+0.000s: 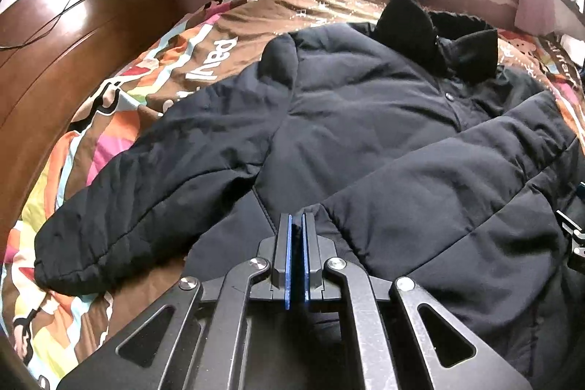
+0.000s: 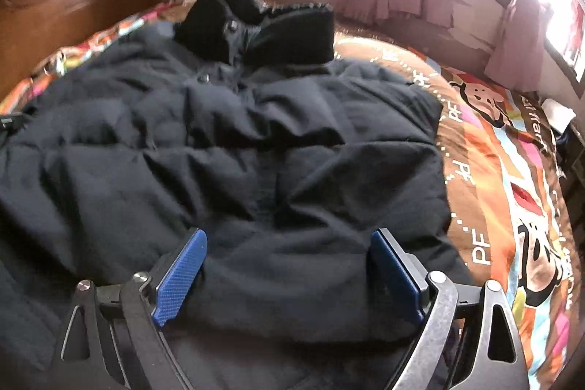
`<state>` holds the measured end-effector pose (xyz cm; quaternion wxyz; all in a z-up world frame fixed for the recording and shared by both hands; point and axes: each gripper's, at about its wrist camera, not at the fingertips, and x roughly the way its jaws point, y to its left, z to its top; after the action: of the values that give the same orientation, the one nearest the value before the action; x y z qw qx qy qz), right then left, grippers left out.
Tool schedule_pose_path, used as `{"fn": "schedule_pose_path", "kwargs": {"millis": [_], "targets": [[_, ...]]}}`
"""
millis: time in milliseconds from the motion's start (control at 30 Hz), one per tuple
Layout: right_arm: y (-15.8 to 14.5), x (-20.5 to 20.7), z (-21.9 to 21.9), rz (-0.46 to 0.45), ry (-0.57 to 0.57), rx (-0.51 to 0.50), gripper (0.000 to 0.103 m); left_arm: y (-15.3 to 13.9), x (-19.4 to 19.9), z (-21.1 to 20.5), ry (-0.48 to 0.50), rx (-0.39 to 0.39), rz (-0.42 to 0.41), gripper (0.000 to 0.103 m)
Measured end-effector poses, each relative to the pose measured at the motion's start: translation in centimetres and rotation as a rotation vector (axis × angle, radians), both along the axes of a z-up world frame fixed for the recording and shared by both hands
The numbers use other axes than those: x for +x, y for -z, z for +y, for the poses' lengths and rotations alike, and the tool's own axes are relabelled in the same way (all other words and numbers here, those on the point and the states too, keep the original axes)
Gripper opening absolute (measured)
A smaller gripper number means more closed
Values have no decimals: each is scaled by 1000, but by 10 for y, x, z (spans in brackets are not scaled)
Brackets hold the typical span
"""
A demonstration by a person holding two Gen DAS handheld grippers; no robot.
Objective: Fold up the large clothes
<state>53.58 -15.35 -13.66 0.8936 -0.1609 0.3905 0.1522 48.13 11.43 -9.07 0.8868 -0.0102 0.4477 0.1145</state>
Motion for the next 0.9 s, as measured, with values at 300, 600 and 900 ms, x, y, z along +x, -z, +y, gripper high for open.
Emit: {"fn": "schedule_pose_path", "kwargs": {"millis": [300,600,900], "targets": [[5,-2,7,-12,-3,-30,93,-11,-17,30,-97,-225,-73,42],[-29,-17,55,-13,-106,160,95,-23,-89,108,-313,-416,-189,60],[-26,-25,141,14,-216,219,95,28,-157,223,-647,-655,-166,60]]}}
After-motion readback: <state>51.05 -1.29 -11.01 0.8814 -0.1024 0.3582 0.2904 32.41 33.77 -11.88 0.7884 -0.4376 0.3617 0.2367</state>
